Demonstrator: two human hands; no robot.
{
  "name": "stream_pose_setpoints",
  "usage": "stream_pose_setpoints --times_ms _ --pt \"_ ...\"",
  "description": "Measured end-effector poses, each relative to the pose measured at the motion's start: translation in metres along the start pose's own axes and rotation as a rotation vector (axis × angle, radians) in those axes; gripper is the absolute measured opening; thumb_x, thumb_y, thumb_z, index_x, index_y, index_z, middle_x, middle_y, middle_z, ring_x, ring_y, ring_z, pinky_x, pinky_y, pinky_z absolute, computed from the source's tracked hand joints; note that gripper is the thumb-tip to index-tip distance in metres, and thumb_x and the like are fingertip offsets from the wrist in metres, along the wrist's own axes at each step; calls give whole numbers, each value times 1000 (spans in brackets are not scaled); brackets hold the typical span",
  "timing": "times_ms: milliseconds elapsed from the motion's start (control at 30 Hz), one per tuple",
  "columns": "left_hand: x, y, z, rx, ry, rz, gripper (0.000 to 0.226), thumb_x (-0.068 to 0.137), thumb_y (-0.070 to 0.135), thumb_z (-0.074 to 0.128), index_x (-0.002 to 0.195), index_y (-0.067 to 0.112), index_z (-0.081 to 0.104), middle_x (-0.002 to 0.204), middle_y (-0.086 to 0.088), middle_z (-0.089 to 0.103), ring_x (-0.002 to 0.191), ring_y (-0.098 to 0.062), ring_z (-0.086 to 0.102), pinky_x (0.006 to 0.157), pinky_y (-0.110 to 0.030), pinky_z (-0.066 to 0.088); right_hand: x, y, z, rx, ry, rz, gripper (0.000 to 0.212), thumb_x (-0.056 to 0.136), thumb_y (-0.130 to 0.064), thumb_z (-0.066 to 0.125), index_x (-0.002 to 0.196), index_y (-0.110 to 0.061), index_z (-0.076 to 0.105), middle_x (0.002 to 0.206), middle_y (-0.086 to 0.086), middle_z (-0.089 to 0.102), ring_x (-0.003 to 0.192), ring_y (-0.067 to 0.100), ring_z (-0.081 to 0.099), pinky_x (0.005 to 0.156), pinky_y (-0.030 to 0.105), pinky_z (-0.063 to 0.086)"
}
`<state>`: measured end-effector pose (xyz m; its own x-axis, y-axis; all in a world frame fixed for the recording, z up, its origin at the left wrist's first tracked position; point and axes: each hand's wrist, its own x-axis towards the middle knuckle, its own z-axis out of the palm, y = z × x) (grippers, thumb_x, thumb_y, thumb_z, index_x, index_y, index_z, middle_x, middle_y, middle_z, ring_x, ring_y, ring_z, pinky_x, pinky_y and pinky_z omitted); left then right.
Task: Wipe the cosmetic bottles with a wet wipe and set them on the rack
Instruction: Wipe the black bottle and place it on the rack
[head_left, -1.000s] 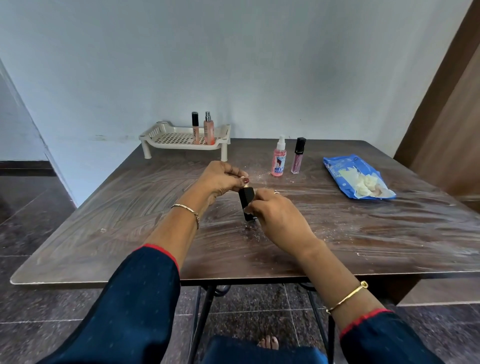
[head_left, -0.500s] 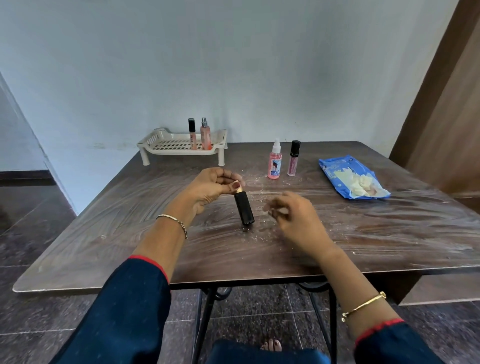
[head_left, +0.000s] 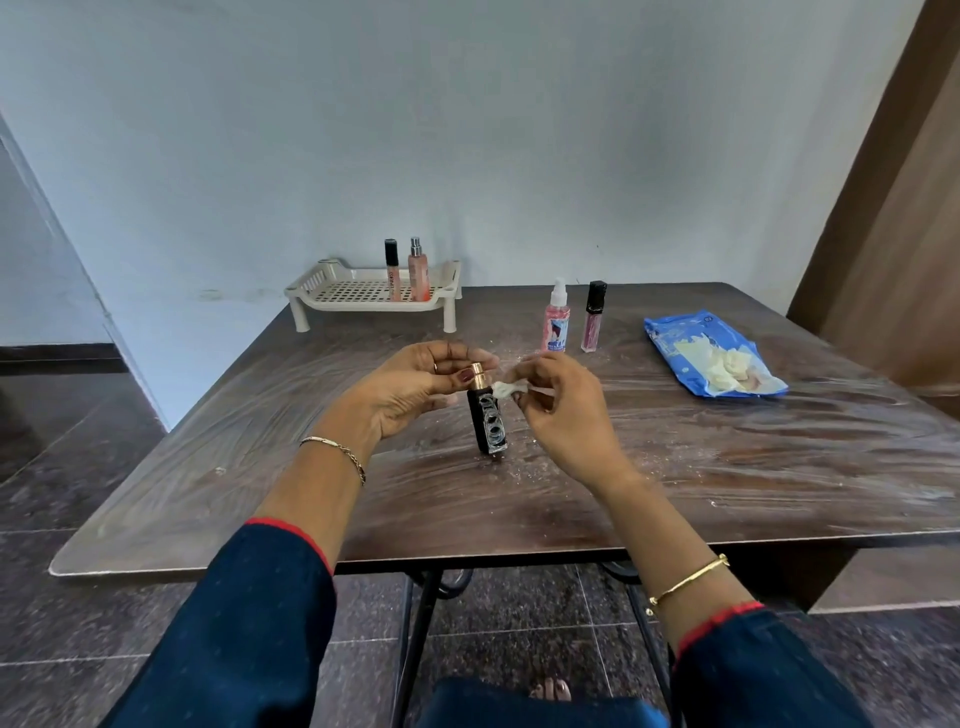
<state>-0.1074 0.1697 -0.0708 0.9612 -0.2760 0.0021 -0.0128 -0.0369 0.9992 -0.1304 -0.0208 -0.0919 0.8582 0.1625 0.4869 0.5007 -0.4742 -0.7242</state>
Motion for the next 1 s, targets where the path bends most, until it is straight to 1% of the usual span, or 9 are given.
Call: stream_pose_setpoints --times_ms 100,167,267,400,500,633,733,867,1000 --pt "0 -1 0 -3 -10 -12 32 69 12 72 100 17 72 114 -6 70 106 -16 61 92 -38 41 3 -4 6 -111 22 -91 20 83 -2 68 98 -15 70 99 -4 66 91 8 62 86 26 54" --pt "1 -2 1 -8 -5 -13 32 71 11 72 103 16 71 113 -7 70 107 -18 62 96 -41 44 2 -5 9 -222 35 -181 19 83 -4 69 97 -17 72 95 -5 67 86 9 61 81 28 54" --pt "1 -2 1 -80 -5 0 33 73 5 68 106 8 68 104 -6 72 97 -16 68 88 -36 55 0 -6 12 -393 64 -312 15 82 -6 70 94 -15 72 89 -3 65 75 11 57 66 28 50" --pt "4 -6 -1 -85 27 19 40 72 6 70 112 -1 64 104 -11 70 96 -20 68 84 -35 57 -4 -5 15 -550 7 -425 15 77 -4 76 88 -12 71 88 2 66 63 22 60 51 31 48" --pt "7 -9 -1 -96 57 14 34 79 3 68 113 0 64 105 -11 70 98 -23 68 79 -33 58 -7 -3 16 -599 -77 -439 17 78 -5 74 92 -15 73 93 1 67 68 25 62 53 37 52" --pt "10 -8 2 -90 82 12 27 83 2 66 109 2 67 105 -9 72 97 -19 69 81 -33 58 -11 3 17 -631 -151 -429 16 82 -7 69 96 -14 72 97 -1 66 74 24 62 59 41 54" --pt "11 -8 3 -85 91 -2 26 83 4 67 109 3 67 104 -7 73 94 -16 70 77 -29 58 -17 7 16 -634 -198 -410 14 84 -10 67 96 -15 71 98 -2 64 76 22 62 63 39 54" --pt "11 -7 5 -73 99 -5 25 84 5 66 108 5 68 105 -6 73 94 -15 70 75 -27 58 -24 8 11 -614 -240 -404 9 79 -7 72 86 -12 72 85 0 61 69 23 61 55 31 44" --pt "9 -7 8 -59 115 10 22 84 5 66 105 9 69 101 -3 74 91 -10 69 70 -23 57 -21 10 0 -611 -303 -363 14 81 -3 67 91 -13 70 90 -1 60 78 21 60 64 33 49"
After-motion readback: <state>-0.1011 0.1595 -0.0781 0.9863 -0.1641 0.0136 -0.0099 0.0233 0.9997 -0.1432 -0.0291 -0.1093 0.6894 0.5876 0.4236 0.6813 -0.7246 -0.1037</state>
